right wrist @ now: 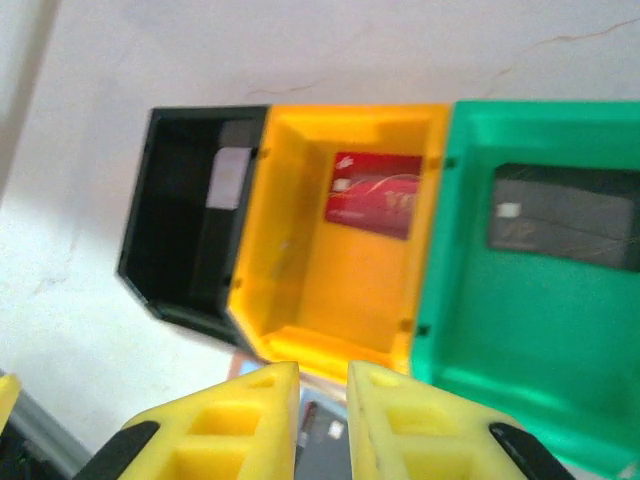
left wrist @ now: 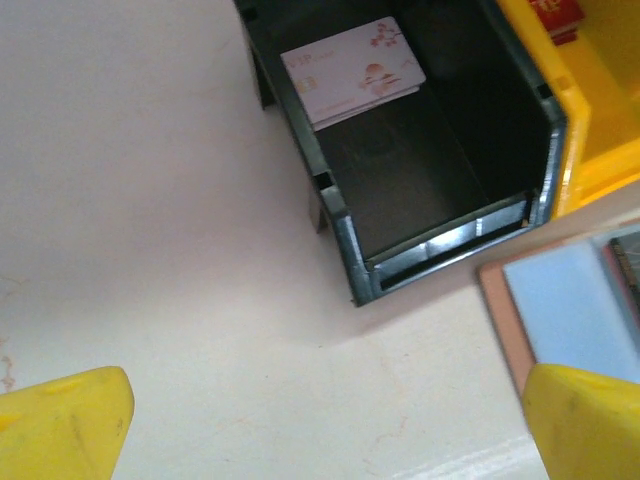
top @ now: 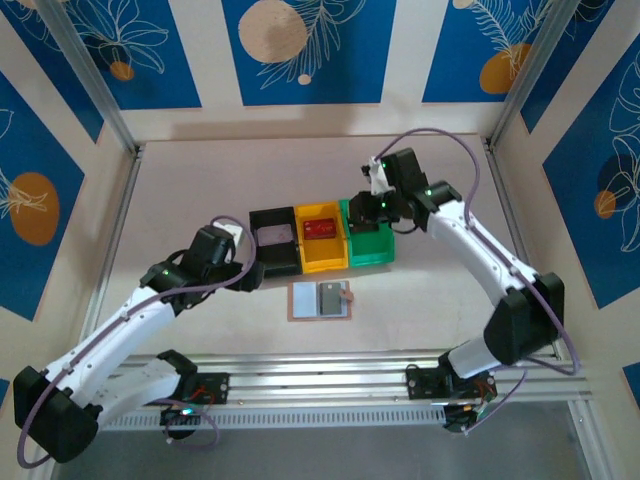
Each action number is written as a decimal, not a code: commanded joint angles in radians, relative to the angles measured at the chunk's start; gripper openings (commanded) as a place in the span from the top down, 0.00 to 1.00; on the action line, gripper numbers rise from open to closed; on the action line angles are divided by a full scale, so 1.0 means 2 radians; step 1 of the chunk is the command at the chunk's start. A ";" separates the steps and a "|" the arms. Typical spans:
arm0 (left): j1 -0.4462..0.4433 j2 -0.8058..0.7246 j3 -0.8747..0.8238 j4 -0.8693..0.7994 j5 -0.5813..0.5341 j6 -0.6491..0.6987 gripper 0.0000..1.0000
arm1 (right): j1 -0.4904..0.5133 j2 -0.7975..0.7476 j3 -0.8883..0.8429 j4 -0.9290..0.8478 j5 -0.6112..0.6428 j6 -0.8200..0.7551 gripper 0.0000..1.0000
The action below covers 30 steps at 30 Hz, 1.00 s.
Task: Take the credit cards out of the card holder
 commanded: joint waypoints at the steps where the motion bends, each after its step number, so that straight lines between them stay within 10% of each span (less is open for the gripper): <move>1: 0.000 -0.001 0.027 -0.021 0.054 -0.028 0.00 | 0.028 -0.044 -0.079 0.051 -0.027 0.031 0.79; 12: -0.070 0.041 0.021 0.026 0.112 -0.174 0.00 | 0.088 -0.175 -0.298 0.182 -0.041 0.110 0.83; 30: -0.183 0.162 -0.006 0.161 0.097 -0.283 0.00 | 0.113 -0.076 -0.339 0.227 -0.009 0.151 0.91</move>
